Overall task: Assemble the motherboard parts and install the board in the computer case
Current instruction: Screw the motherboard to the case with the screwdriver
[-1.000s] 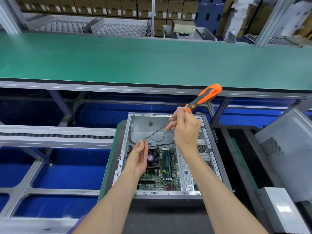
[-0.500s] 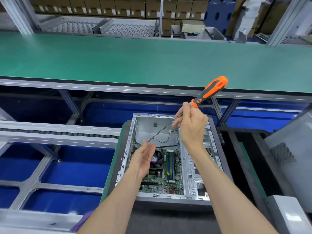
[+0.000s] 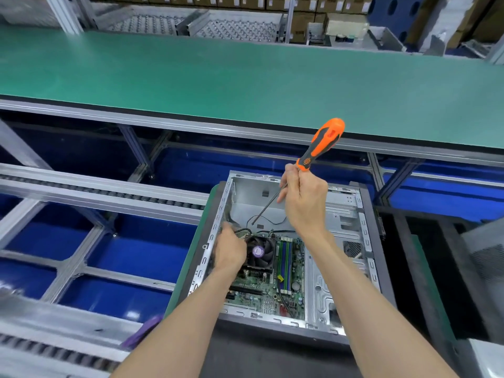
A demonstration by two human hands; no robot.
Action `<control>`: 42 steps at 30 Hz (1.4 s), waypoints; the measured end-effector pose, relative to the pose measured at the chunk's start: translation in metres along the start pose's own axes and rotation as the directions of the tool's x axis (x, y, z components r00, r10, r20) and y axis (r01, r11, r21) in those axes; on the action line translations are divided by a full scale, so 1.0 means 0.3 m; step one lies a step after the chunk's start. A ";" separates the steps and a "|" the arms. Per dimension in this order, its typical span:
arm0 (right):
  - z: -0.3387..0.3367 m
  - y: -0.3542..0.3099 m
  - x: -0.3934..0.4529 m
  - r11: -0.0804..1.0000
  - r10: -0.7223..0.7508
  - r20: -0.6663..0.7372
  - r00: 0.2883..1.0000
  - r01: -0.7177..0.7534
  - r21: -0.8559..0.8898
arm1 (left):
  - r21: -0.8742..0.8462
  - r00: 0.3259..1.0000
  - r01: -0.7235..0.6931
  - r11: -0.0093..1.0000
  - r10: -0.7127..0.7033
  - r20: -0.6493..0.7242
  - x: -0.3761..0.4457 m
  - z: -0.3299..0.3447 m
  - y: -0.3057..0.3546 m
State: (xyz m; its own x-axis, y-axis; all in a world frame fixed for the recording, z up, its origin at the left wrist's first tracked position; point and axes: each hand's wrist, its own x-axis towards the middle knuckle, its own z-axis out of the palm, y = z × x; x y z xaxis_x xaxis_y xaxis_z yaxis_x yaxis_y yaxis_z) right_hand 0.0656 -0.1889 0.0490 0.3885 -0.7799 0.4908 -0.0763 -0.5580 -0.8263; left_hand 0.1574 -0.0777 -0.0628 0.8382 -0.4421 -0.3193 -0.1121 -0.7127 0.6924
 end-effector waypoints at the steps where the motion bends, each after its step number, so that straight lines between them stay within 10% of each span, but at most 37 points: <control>1: 0.011 0.007 -0.003 1.000 -0.003 0.013 1.000 0.003 -0.009 | 0.047 1.000 0.005 0.999 -0.005 0.008 0.003 0.004 -0.002; 42: 0.264 0.130 -0.014 0.995 -0.007 0.300 0.954 0.037 -0.094 | 0.431 0.994 -0.075 0.899 0.032 0.105 0.021 0.000 -0.019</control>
State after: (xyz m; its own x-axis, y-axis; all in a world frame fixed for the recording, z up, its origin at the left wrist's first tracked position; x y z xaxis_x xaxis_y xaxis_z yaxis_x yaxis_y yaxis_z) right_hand 0.1338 -0.1851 -0.0071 0.6466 -0.6551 0.3909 -0.1477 -0.6103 -0.7783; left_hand 0.1634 -0.0764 -0.0688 0.7732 -0.5199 -0.3632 -0.3938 -0.8425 0.3677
